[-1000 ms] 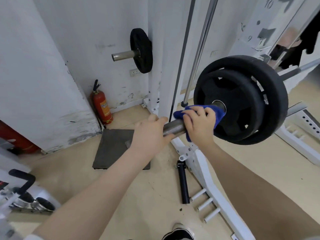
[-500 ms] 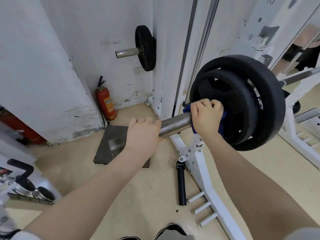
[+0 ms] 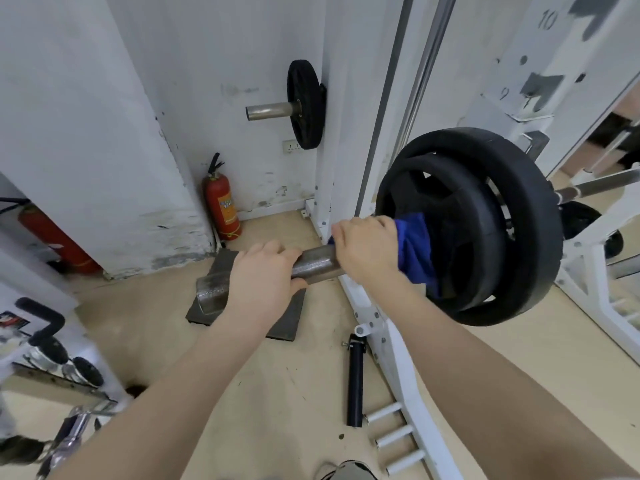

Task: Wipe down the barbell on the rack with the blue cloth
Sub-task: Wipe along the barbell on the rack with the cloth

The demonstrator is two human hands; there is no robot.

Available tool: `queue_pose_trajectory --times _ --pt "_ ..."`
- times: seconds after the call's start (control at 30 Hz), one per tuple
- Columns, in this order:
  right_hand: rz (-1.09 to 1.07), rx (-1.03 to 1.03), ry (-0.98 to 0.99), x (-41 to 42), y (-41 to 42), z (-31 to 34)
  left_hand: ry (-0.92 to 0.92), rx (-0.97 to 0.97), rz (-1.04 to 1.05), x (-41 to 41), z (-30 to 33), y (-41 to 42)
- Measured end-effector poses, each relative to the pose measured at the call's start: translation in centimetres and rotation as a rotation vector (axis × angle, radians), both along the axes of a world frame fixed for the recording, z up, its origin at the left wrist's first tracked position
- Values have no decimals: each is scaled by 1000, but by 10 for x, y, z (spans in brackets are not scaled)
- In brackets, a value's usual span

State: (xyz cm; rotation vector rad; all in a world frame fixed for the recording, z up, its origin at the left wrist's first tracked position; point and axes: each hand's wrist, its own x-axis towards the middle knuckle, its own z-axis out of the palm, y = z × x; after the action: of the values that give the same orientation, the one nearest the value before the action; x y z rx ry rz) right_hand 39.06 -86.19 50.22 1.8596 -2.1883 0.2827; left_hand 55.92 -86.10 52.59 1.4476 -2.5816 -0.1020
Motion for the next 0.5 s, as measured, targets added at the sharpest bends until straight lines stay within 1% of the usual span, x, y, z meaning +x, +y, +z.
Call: queue_pose_trajectory --times 0.03,0.1,0.13,0.2,0.27,0.3,0.4,0.5 --pt "82 2 14 2 1 1 -10 3 18 -2 -1 1" --pt "151 57 -7 -14 -1 6 -22 6 38 -4 -2 3" --pt "148 97 -33 -23 -5 8 -15 3 40 -4 -3 3" --pt "55 177 -75 -32 -13 12 17 -7 53 -2 -5 3" --pt "-9 150 -37 -21 -16 12 60 -30 66 1 -8 5" --pt "-3 122 -21 -8 -14 9 86 -44 67 1 -10 5" --pt "176 56 -32 22 4 3 123 -70 69 0 -15 6" --pt "340 121 -99 7 5 12 112 -98 80 1 -14 7"
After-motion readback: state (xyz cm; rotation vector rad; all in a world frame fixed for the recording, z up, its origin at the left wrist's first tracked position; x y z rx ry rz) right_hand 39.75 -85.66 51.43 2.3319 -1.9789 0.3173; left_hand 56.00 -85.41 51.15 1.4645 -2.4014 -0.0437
